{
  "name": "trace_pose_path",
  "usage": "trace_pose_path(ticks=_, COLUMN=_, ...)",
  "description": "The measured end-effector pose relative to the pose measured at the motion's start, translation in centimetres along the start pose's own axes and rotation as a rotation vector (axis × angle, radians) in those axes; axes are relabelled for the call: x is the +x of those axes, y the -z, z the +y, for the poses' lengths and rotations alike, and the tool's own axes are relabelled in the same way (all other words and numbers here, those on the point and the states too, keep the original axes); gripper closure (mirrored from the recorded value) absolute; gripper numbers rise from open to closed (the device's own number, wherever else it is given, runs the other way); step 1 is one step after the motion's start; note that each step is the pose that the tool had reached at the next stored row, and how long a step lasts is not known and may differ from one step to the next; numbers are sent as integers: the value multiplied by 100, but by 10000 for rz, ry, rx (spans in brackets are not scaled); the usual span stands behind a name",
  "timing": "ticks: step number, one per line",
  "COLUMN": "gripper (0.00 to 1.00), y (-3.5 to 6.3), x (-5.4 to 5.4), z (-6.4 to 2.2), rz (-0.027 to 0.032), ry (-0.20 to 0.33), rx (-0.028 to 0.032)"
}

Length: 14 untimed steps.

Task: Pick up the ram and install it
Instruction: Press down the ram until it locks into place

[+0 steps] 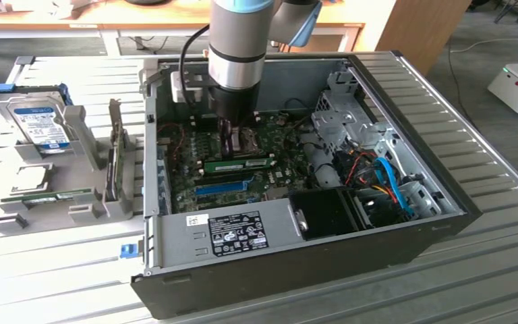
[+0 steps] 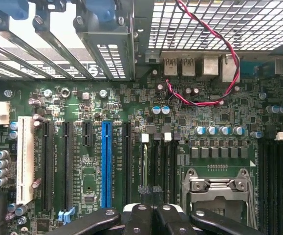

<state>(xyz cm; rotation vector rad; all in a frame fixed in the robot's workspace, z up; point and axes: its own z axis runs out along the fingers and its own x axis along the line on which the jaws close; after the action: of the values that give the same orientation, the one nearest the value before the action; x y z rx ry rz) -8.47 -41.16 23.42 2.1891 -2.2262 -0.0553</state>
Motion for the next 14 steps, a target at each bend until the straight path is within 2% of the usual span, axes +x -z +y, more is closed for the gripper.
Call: trace_pose_path(ticks=14, gripper=89, y=-33, x=0, z=-1, rz=3, ry=0, rx=0)
